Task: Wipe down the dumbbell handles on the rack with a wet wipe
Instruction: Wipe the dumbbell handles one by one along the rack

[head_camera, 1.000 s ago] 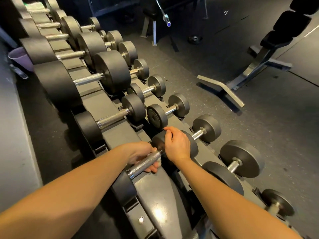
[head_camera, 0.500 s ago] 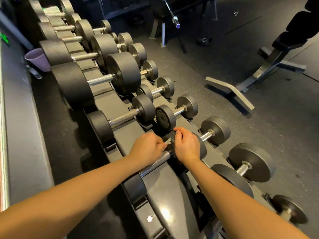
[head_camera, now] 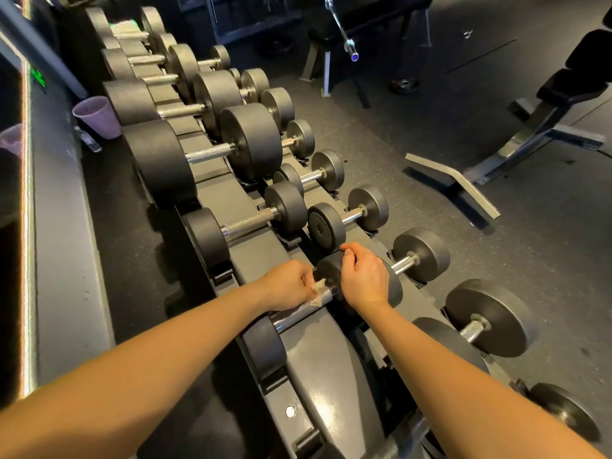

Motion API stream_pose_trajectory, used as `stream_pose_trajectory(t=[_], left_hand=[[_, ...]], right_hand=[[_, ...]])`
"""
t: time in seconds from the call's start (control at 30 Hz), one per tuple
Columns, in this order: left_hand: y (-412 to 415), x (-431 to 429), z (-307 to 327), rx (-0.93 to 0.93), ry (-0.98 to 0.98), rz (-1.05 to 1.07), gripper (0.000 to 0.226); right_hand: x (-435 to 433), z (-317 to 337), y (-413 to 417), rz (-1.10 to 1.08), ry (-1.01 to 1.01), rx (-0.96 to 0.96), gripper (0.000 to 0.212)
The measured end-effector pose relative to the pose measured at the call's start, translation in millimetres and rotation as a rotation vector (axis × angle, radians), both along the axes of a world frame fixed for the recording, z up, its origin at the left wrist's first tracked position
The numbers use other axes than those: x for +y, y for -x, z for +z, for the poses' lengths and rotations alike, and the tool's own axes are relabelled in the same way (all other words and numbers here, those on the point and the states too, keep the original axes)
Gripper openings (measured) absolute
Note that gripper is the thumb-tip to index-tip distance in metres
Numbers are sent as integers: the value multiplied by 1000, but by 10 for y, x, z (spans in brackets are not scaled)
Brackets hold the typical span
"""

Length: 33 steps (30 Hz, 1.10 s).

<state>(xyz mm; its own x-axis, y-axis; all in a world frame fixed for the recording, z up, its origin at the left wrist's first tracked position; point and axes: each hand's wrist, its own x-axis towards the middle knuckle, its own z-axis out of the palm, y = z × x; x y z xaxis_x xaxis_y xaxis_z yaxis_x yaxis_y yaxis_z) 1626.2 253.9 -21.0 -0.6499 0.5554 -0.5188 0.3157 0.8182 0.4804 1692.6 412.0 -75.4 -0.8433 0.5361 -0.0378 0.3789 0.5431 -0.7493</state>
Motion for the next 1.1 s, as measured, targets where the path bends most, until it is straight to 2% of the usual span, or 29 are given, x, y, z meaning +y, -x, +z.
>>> stream_pose_trajectory(t=[0.13,0.23,0.37,0.5,0.67,0.73,0.8,0.9,0.97,1.03,1.1], left_hand=[[74,-185,187,-192,161,-144,11],[35,-144,174,-92,112,-147,16],[-76,136,-43,51,-118,97,15],[-23,256,-152,57,-71,125,16],[85,164,-111,-5,4,-18,23],[151,68,-67,-76,54,-52,16],[236,-98,-13,-226,95,-54,11],[344,-344,107,-416,180,-122,17],[369,-380,164,-466,201,-172,18],[325,-264,156,-411,126,-135,17],[233,-77,73,-308,-42,3,21]], right_hand=[[-8,-4,13,-18,26,-2,32],[-8,-19,22,-17,31,5,32],[-4,-33,12,-20,22,15,33],[-17,-21,13,-30,18,16,32],[-23,-18,8,-32,21,15,32],[-19,-16,6,-27,25,10,32],[-21,-4,7,-25,31,6,32],[-25,-1,12,-37,34,10,32],[-33,-9,20,-42,38,5,32],[-43,7,19,-50,43,2,33],[-43,18,19,-41,37,5,34]])
